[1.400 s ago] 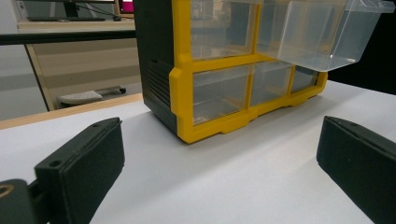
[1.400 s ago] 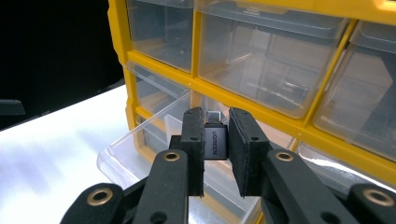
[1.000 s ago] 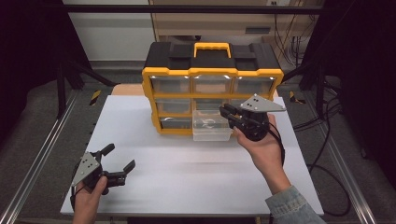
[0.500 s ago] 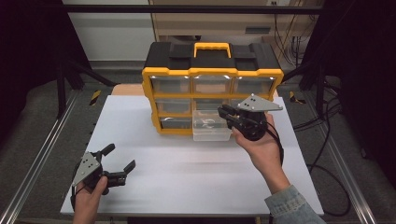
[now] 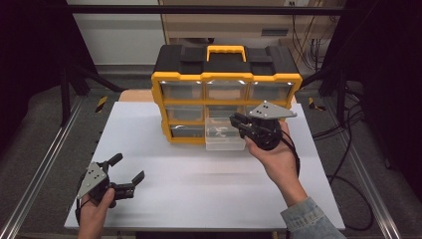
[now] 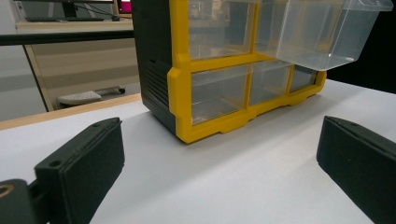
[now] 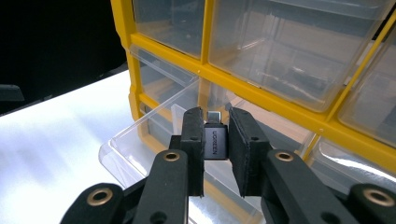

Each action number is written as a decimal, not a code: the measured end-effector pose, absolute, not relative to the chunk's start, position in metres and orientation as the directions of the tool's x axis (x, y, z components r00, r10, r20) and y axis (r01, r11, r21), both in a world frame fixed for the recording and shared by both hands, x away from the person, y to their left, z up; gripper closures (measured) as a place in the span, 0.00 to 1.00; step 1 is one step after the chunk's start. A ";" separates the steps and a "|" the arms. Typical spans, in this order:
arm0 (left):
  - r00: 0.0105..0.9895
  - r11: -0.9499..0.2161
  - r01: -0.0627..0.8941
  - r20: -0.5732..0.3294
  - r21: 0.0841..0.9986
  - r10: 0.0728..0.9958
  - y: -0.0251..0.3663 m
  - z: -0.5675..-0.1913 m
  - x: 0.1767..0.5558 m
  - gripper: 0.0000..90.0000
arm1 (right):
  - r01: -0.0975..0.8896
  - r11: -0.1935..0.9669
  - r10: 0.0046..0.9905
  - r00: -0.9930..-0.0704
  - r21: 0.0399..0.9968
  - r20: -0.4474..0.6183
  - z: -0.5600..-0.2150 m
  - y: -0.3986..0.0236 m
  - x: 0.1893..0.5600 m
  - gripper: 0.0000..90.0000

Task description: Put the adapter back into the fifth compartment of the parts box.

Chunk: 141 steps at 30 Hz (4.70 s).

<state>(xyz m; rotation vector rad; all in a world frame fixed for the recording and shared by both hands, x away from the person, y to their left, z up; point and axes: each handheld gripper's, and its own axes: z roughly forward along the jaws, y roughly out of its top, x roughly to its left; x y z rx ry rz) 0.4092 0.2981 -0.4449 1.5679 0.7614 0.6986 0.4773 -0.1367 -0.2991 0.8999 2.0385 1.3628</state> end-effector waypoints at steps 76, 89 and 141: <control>0.606 -0.091 0.084 0.022 0.992 0.795 0.298 -0.445 0.409 0.01 | 0.201 0.207 0.798 -0.600 0.957 -0.047 -0.292 -0.136 0.472 0.52; 0.607 -0.093 0.084 0.023 0.992 0.795 0.298 -0.445 0.409 0.01 | 0.134 0.184 0.802 -0.593 0.974 -0.070 -0.291 -0.135 0.468 0.25; 0.605 -0.091 0.085 0.021 0.992 0.796 0.298 -0.445 0.409 0.01 | 0.091 0.094 0.844 -0.536 0.991 -0.031 -0.301 -0.173 0.452 0.04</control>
